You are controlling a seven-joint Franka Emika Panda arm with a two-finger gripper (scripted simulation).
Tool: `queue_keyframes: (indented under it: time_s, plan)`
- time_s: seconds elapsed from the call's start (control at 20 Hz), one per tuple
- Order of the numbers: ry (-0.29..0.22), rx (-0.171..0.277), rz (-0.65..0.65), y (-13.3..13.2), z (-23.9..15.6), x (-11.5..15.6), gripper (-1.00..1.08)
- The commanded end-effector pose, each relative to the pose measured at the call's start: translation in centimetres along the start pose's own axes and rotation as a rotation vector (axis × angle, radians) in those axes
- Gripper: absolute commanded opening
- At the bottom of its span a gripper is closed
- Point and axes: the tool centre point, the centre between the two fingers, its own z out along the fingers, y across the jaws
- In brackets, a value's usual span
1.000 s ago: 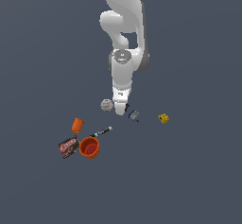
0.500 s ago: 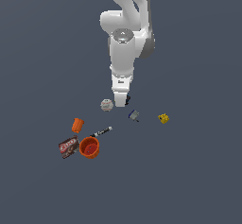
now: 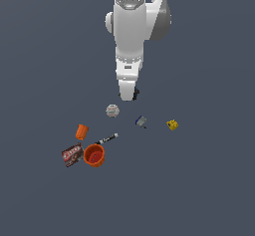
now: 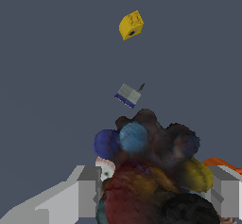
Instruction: Pick up a designated object from a clutter of objects.
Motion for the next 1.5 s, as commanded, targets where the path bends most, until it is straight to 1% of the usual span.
queue_keyframes:
  time_s: [0.0,0.55,0.8,1.1,1.45]
  plan:
    - [0.0,0.0,0.0,0.3,-2.3,0.0,-1.0]
    - [-0.003,0.002,0.003,2.2,-12.4,0.2,-1.0]
    - [-0.005,0.004,0.005,3.1,-15.9,0.2,-1.0]
    - [-0.006,0.004,0.006,3.8,-18.7,0.3,-1.0]
    - [-0.006,0.004,0.006,4.2,-19.9,0.3,-1.0]
